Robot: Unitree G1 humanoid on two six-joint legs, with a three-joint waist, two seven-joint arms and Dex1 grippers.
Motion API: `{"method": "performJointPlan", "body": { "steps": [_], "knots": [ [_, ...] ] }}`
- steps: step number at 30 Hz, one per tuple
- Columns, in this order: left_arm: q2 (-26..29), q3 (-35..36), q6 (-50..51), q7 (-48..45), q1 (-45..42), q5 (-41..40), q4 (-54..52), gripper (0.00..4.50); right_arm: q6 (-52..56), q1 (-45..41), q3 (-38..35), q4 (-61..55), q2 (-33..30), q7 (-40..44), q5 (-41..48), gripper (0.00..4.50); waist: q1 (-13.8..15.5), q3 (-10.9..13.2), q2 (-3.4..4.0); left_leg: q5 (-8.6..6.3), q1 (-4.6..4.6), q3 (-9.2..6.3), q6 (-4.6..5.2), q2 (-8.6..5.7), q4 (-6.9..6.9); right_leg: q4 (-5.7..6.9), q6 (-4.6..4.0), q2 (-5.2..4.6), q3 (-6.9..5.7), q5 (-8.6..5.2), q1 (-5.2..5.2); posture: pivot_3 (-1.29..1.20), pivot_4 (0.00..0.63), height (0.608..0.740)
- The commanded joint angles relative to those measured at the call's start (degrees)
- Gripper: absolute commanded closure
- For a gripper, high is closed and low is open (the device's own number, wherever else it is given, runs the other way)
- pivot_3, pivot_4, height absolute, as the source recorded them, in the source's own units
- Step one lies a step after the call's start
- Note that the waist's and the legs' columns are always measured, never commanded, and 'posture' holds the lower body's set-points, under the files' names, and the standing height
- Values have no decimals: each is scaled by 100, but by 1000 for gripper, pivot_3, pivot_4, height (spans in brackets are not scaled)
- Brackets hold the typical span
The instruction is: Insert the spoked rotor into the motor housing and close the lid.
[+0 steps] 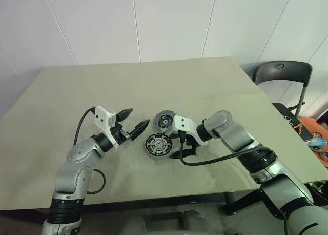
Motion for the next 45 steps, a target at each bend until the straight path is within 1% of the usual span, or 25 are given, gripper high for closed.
{"method": "performJointPlan", "body": {
  "steps": [1, 12, 15, 21, 32, 35, 36, 37, 39, 45],
  "knots": [
    [18, 25, -185, -74, -93, 13, -9, 0, -142, -98, 80, -71, 46, -121, -192, 259, 1, 0, 0, 0, 0, 0, 0, 0, 0, 0, 0, 0, 0, 0, 0, 0, 0, 740],
    [-8, -9, -359, -198, -89, 65, 213, 0, -609, -119, 464, 43, -5, -343, -934, 259, 3, -1, -1, 0, 6, 0, 0, 0, 3, 2, 0, 0, 0, 0, 7, 0, 0, 740],
    [-24, -29, -394, -204, -87, 88, 242, 0, -902, -148, 563, 61, -59, -268, -1102, 781, 4, -1, -1, 0, 7, 0, 0, 0, 7, 2, -1, 0, 0, 1, 10, 0, 0, 740],
    [-64, -59, -371, -197, -132, 119, 219, 0, -1129, -261, 527, 171, 93, -279, -1239, 2681, 5, -2, -2, 0, 10, 0, 0, -1, 6, 3, -9, 0, 0, 6, 12, 0, 0, 740],
    [-55, -67, -517, -276, -143, 148, 397, 0, -1224, -252, 486, 200, 165, -213, -1288, 2681, 1, -4, -4, 1, 19, 0, 1, 0, 8, 7, -11, 1, 0, 7, 19, 0, 0, 740],
    [-59, -80, -594, -308, -137, 164, 478, 0, -1245, -199, 482, 99, 135, -96, -1223, 3291, 3, -4, -4, 1, 20, -1, 1, 0, 7, 7, -11, 1, 0, 7, 18, 0, 0, 740],
    [-59, -81, -605, -314, -138, 166, 489, 0, -1251, -191, 479, 78, 129, -69, -1216, 3553, 1, -4, -4, 1, 21, -1, 1, 0, 7, 7, -11, 1, 0, 7, 19, 0, 0, 740],
    [-58, -84, -604, -312, -146, 166, 489, 0, -1261, -192, 473, 77, 132, -75, -1231, 3944, 2, -4, -4, 1, 21, -1, 1, 0, 7, 7, -11, 1, 0, 7, 19, 0, 0, 740],
    [-58, -92, -589, -301, -163, 164, 479, 0, -1292, -227, 458, 129, 172, -142, -1274, 4426, 23, -4, -4, 1, 21, -1, 1, 0, 8, 7, -11, 1, 0, 7, 20, 0, 0, 740],
    [-71, -123, -608, -301, -172, 178, 496, 0, -1410, -360, 492, 262, 233, -120, -1336, 4435, 64, -4, -4, 1, 15, -2, 1, -3, 8, 2, -11, -3, -1, 8, 19, 0, 0, 740]
  ]
}}
